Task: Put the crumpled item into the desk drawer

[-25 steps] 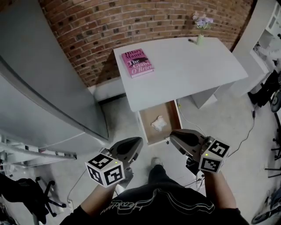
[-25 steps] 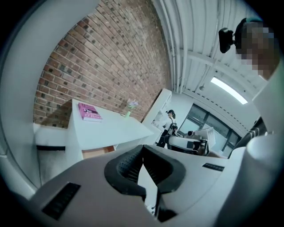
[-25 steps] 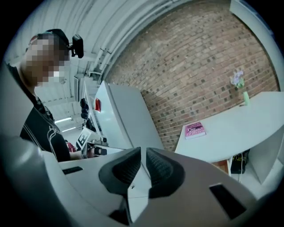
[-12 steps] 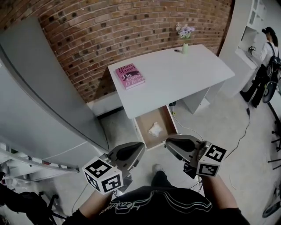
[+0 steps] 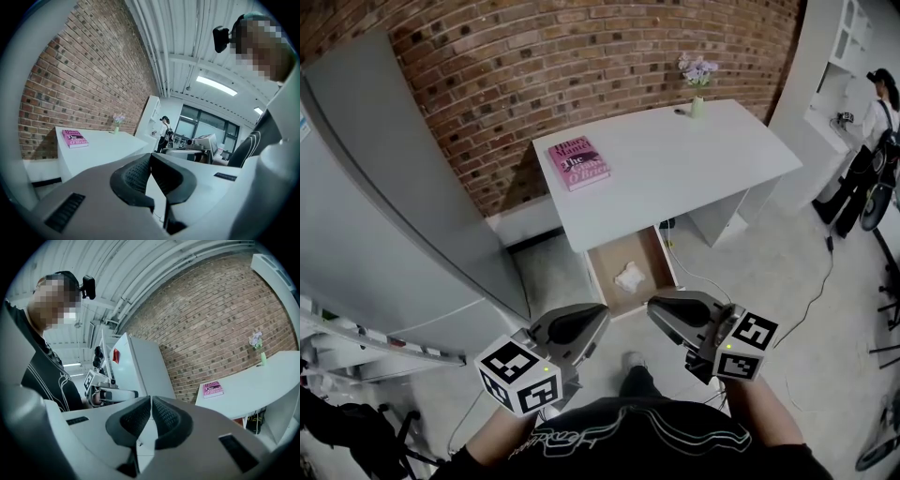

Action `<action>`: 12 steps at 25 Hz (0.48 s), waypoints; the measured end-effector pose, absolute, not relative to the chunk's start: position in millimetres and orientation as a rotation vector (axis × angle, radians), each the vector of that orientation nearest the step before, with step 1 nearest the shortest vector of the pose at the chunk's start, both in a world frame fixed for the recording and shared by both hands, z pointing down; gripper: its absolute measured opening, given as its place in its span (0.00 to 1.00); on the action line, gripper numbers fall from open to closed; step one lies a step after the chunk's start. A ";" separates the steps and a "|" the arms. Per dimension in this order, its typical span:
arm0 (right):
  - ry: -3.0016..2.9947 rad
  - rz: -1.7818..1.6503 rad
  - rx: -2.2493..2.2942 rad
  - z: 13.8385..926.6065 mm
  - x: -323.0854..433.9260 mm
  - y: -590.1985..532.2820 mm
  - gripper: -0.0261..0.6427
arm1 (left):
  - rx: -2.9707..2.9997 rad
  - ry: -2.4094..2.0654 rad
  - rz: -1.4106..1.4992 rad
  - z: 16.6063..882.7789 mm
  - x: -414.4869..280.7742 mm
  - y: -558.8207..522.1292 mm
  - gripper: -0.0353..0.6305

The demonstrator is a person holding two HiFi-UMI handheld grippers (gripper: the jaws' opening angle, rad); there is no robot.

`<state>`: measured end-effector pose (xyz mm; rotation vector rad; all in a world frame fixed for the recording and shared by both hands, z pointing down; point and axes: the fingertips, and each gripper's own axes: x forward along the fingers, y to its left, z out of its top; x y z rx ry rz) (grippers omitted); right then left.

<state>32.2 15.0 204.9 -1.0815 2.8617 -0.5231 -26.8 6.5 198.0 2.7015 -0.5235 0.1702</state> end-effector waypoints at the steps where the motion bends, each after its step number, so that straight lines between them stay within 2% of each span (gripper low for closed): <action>1: 2.862 -0.521 -1.081 205.6 32.9 14.8 0.11 | 2.700 -0.526 0.174 199.4 -26.5 6.5 0.09; 12: 2.859 -0.550 -1.043 215.4 45.3 11.9 0.11 | 2.688 -0.520 0.179 211.7 -6.0 -0.7 0.09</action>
